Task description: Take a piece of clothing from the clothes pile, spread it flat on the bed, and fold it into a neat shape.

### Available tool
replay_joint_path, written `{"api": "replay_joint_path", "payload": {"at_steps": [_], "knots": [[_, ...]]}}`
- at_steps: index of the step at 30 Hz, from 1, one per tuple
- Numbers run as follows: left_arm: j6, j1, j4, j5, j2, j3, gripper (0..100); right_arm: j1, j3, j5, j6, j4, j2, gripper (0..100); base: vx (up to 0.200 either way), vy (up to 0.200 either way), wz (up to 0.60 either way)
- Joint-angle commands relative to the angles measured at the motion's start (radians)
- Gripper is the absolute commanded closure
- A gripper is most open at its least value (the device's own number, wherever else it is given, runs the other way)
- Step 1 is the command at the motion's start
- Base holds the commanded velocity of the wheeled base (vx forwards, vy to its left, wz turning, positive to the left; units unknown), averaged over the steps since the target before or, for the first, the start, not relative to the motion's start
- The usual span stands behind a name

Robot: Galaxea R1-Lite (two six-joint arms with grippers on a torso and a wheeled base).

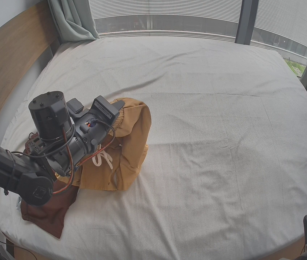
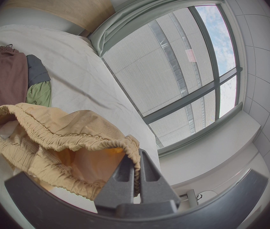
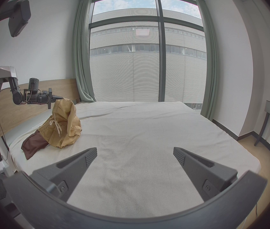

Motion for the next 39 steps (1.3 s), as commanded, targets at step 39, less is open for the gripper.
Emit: {"api": "replay_joint_path", "payload": {"at_steps": [39], "knots": [[-0.043, -0.286, 0.045, 0.031, 0.141, -0.210, 100, 0.000, 0.018, 0.000, 0.000, 0.000, -0.016, 0, 0.000, 0.000, 0.00]]}}
